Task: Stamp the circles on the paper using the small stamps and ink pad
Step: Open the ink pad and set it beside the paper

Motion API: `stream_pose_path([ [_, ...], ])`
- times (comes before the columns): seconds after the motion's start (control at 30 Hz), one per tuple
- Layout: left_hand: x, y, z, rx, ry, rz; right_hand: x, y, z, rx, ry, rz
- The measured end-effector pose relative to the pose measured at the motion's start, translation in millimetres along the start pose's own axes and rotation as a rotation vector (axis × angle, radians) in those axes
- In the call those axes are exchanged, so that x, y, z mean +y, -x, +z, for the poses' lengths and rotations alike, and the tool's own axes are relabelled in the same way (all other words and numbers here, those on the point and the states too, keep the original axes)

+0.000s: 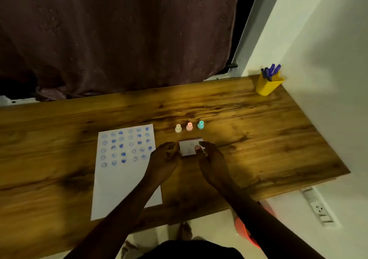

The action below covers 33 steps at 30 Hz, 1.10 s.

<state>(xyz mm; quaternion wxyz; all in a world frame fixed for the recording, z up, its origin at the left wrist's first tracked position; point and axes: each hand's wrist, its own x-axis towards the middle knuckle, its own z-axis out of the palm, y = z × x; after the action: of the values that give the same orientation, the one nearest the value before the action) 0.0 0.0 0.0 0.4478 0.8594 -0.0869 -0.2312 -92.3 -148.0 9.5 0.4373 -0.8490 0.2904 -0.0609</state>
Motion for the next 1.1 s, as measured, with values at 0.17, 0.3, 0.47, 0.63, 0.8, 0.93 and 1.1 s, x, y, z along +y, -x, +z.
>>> stream_pose_path([
  [0.17, 7, -10, 19, -0.007, 0.058, -0.047, 11, -15, -11, -0.074, 0.005, -0.021],
  [0.3, 9, -15, 26, -0.034, 0.070, -0.063, 12, -21, -11, -0.100, -0.008, 0.012],
  [0.47, 8, -21, 30, -0.042, 0.079, -0.091, 11, -21, -9, -0.108, -0.043, 0.033],
  [0.63, 5, -23, 28, -0.032, 0.138, -0.127, 8, -20, -5, -0.107, -0.068, 0.073],
  [0.8, 5, -20, 14, -0.002, 0.183, -0.145, -5, -16, 2, -0.095, -0.044, 0.084],
  [0.93, -1, -11, -21, 0.066, 0.224, -0.132, -27, -10, 14, -0.081, -0.013, 0.020],
  [1.1, -14, 15, -81, 0.184, 0.279, -0.065, -70, 2, 45, -0.126, 0.006, -0.057],
])
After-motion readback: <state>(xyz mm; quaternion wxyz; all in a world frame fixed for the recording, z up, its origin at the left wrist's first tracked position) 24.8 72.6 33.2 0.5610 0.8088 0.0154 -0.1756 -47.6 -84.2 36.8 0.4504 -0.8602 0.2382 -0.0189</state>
